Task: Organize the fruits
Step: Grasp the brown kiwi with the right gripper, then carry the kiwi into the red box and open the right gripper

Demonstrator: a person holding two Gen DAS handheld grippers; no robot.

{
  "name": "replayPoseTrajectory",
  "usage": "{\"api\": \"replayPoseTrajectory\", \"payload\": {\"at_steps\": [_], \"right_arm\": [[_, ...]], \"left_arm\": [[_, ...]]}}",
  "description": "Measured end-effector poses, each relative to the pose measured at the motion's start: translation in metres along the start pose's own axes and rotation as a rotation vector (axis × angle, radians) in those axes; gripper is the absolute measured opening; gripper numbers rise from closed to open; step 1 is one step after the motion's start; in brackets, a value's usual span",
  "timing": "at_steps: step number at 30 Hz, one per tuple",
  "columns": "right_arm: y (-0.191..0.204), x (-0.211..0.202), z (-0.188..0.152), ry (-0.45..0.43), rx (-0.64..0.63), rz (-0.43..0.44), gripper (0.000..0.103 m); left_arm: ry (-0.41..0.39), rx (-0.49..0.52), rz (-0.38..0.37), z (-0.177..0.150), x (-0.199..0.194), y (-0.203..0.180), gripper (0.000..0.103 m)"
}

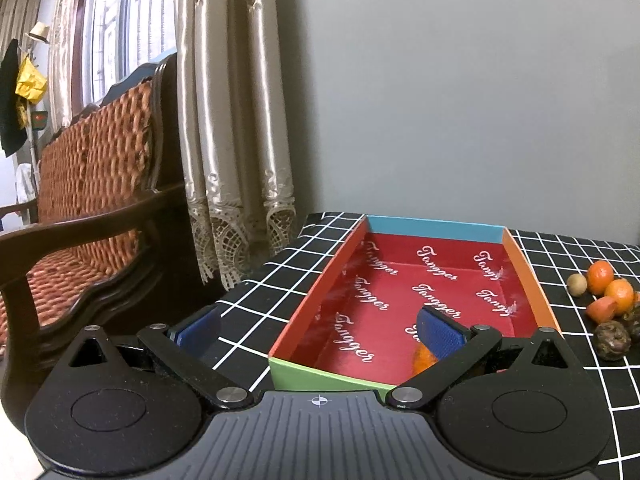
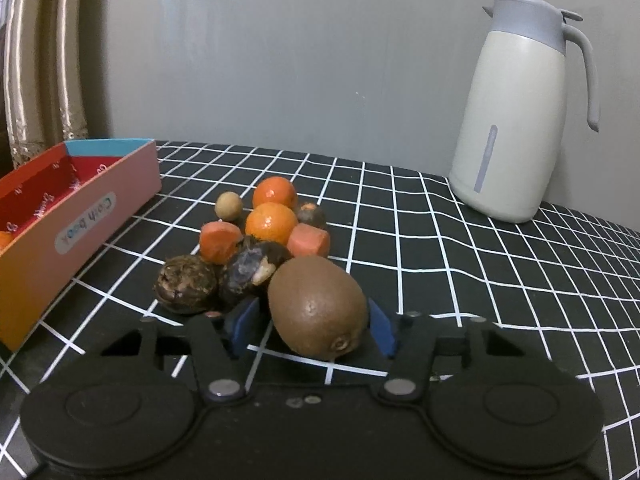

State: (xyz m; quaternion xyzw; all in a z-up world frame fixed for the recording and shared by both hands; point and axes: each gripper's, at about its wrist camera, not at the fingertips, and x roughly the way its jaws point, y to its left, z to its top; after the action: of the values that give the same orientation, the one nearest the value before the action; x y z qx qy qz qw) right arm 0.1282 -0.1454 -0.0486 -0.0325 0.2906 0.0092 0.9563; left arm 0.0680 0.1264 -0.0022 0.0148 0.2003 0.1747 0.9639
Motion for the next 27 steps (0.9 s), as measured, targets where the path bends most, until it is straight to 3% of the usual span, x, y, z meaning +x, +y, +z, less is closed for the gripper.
{"api": "replayPoseTrajectory", "payload": {"at_steps": [11, 20, 27], "right_arm": [[-0.002, -0.009, -0.003, 0.001, -0.012, -0.011, 0.051], [-0.008, -0.037, 0.001, -0.052, -0.03, -0.025, 0.051], [0.001, -0.054, 0.008, -0.09, -0.039, -0.009, 0.051]], "left_arm": [[-0.003, -0.006, -0.004, 0.0, -0.004, -0.001, 0.103], [-0.012, 0.009, -0.017, -0.001, -0.013, -0.011, 0.103], [-0.014, -0.006, -0.003, 0.002, -0.02, 0.003, 0.103]]}}
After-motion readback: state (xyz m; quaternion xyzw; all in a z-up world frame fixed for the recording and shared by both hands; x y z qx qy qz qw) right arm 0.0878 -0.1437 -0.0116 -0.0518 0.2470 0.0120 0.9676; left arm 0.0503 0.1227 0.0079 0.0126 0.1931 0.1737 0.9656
